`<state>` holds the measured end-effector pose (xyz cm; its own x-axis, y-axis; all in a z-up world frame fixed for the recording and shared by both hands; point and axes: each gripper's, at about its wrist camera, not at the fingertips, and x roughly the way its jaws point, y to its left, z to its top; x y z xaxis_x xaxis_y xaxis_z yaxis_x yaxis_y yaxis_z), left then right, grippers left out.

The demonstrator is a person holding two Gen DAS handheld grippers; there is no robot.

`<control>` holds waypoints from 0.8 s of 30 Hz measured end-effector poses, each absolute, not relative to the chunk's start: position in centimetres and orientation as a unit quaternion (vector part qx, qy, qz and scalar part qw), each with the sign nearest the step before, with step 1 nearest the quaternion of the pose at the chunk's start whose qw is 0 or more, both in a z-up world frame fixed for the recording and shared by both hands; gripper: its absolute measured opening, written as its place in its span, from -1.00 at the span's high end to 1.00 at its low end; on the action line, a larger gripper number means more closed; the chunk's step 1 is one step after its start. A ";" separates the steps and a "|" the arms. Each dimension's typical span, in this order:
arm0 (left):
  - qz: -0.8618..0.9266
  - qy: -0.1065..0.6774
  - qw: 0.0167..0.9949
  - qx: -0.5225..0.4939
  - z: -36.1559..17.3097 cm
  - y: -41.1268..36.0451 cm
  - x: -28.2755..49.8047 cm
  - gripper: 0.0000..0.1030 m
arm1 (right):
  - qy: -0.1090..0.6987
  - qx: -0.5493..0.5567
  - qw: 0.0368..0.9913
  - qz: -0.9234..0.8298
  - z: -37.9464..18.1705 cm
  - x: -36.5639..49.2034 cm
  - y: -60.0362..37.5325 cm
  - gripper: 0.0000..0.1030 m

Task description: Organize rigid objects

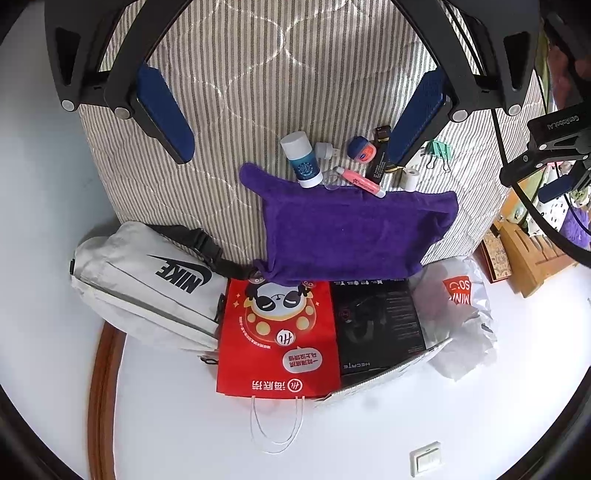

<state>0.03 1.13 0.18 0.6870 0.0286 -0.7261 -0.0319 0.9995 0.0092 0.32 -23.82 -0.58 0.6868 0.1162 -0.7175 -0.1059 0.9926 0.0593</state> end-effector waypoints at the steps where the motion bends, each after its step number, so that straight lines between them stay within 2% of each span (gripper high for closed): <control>1: 0.016 0.395 0.919 -0.002 0.2 1.2 0.0 -1.00 | 0.391 0.007 0.919 0.060 -0.6 0.4 -23.8 -1.00; 24: 0.019 0.398 0.917 0.011 0.3 0.6 0.1 -1.00 | 0.390 0.008 0.919 0.060 -0.5 0.1 -24.1 -1.00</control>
